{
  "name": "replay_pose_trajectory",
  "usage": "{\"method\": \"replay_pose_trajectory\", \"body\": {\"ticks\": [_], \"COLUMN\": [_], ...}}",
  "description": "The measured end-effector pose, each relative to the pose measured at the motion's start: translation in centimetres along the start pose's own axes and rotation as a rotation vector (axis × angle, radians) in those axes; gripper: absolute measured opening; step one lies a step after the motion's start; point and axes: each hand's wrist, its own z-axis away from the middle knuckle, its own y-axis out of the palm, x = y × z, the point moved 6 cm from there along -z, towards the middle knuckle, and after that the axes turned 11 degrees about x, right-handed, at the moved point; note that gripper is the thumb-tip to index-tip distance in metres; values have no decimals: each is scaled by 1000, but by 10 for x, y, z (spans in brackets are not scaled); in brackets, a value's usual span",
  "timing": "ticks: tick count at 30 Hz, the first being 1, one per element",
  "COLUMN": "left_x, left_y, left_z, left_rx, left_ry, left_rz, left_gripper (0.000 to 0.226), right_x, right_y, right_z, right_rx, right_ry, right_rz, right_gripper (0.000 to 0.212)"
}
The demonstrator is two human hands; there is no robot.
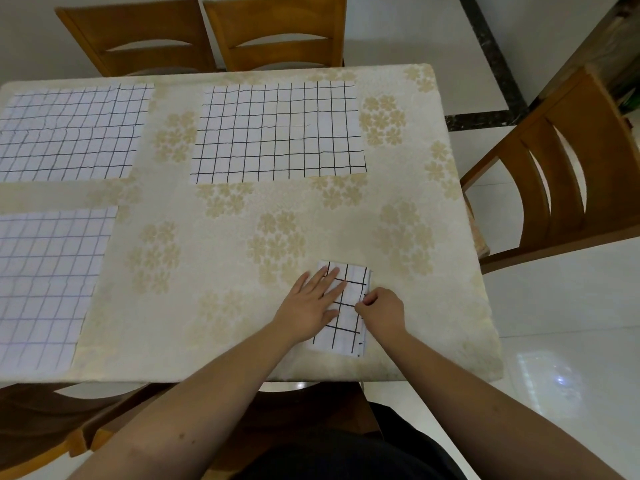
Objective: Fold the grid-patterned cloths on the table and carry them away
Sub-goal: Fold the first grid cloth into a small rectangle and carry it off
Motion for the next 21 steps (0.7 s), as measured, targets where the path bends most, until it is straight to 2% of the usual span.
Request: {"method": "replay_pose_trajectory", "body": {"ticks": [9,18,21], "left_x": [-9,-10,-12], "left_y": [6,15,19], "left_z": [3,8,8], "left_rx": [-1,19,30], "left_ry": [20,1,12], "left_rz": [2,-1,-10], "left_gripper": [55,58,60], "right_x": [1,-2,-4], "right_y": [0,1,3], "right_z": [-1,-7,-9], "right_rx": [-19,-41,-67], "right_ry": [-8,-32,-53], "right_rz": [38,23,-6], "right_gripper": [22,11,15]}}
